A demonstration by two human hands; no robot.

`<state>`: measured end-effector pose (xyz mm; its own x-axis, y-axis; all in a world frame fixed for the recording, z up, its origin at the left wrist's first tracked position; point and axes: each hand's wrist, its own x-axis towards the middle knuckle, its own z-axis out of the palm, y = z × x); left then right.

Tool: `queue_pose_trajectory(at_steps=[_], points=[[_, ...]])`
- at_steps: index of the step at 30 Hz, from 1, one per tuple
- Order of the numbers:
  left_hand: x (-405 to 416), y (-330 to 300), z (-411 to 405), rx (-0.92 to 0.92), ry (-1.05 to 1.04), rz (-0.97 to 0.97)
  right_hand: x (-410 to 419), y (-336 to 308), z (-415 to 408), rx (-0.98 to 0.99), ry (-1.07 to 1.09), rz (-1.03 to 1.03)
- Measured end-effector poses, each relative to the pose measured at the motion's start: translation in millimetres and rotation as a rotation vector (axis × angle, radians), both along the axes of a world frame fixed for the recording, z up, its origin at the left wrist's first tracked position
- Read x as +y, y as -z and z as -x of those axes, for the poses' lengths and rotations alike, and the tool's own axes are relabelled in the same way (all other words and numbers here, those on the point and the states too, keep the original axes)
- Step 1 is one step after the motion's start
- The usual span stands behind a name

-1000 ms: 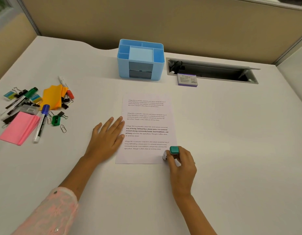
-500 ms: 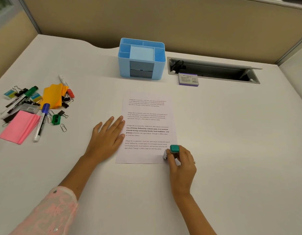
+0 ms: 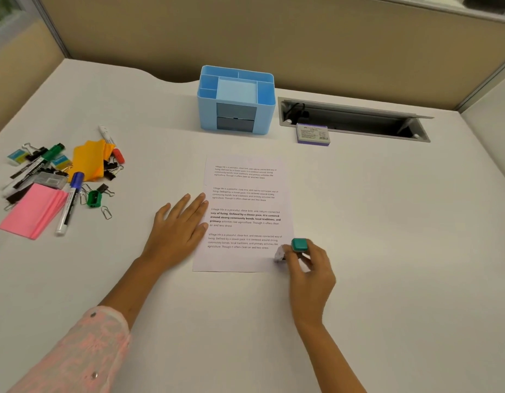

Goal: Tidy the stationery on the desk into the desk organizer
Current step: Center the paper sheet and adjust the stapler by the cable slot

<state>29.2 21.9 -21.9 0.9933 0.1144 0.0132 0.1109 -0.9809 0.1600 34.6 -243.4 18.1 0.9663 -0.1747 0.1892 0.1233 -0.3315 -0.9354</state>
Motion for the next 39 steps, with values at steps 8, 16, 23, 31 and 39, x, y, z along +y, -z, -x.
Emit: queue_pose_trajectory(at_steps=[8,16,23,31,39], points=[[-1,-4,1,0.007,0.006,0.031,-26,-20,-61,0.114,0.213,-0.353],[1,-4,-4,-0.012,-0.027,0.105,-24,-13,-92,0.121,0.213,-0.337],[7,-5,-40,-0.002,-0.057,0.149,-11,-6,-132,0.147,0.164,-0.215],[16,-6,-86,-0.014,-0.081,0.201,3,-4,-211,0.144,0.174,-0.122],[22,0,-111,-0.028,-0.053,0.14,16,10,-295,0.09,0.255,-0.084]])
